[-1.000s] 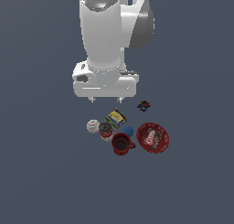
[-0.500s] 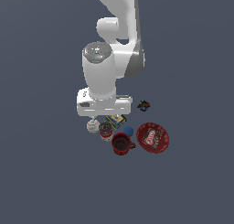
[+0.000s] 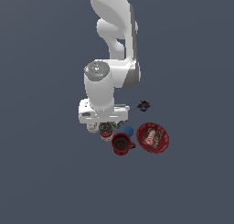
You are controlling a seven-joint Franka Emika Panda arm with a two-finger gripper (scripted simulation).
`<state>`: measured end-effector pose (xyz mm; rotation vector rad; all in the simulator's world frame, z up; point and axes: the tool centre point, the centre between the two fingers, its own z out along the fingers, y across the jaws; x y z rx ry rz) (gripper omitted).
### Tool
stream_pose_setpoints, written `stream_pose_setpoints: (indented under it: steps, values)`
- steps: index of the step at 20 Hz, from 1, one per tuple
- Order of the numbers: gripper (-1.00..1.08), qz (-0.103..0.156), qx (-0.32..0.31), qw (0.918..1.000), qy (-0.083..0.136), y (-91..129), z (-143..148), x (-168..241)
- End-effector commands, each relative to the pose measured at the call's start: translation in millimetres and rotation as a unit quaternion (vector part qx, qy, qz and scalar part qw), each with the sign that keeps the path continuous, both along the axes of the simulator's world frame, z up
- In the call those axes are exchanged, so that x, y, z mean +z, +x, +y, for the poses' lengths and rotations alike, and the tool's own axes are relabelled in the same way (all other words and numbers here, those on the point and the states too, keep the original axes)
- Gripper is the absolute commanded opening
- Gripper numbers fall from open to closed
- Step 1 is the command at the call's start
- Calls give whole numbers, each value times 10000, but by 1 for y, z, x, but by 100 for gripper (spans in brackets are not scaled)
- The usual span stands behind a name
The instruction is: Pick up a designated object from a clutter of objects.
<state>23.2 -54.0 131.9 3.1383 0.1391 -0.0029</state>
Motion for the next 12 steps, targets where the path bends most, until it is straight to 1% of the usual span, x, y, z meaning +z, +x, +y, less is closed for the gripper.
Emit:
stream_pose_setpoints:
  steps: [1, 7, 12]
  values:
    - [100, -9, 12, 10000, 1, 0, 0, -4]
    - [100, -1, 7, 10000, 1, 0, 0, -9]
    - [100, -4, 9, 10000, 1, -1, 0, -31]
